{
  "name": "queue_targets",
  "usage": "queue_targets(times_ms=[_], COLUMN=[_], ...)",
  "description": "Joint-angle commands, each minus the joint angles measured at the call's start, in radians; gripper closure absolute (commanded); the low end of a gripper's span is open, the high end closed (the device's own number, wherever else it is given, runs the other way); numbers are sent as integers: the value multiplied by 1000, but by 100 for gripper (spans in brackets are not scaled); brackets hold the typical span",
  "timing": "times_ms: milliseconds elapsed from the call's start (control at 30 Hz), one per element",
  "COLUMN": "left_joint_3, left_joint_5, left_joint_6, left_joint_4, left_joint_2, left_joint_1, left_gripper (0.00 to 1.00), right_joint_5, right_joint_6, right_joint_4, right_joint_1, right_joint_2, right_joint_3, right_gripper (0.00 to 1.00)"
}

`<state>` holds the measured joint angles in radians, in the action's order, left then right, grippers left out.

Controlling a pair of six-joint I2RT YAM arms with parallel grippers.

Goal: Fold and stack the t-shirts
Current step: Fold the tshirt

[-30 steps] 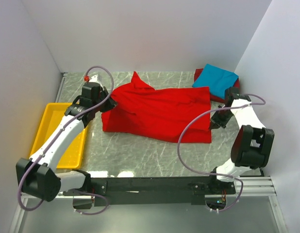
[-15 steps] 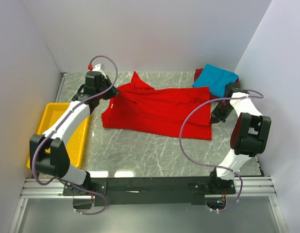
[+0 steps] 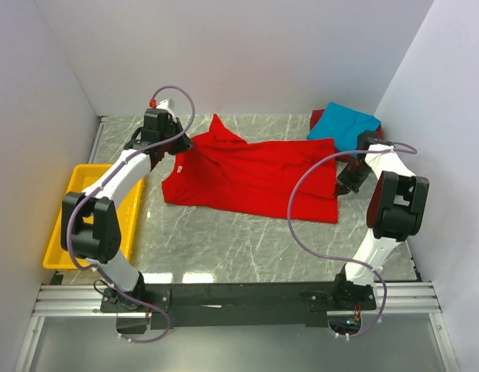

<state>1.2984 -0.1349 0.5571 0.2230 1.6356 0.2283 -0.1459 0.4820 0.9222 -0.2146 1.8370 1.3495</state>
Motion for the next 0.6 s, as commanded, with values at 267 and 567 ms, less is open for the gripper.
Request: queue_targets(times_ms=[267, 567], left_joint_3=[110, 85], left_joint_5=[116, 143], left_joint_6=[4, 38], left_joint_4=[28, 33], left_joint_2=[70, 66], left_joint_1=[-14, 3], left_gripper=[51, 12], right_joint_5=[-15, 9], right_joint_6=[-36, -106], right_joint_4=[-52, -77], right_joint_1=[-9, 86], right_joint_2=[29, -107], right_joint_3=[118, 140], right_gripper=[67, 47])
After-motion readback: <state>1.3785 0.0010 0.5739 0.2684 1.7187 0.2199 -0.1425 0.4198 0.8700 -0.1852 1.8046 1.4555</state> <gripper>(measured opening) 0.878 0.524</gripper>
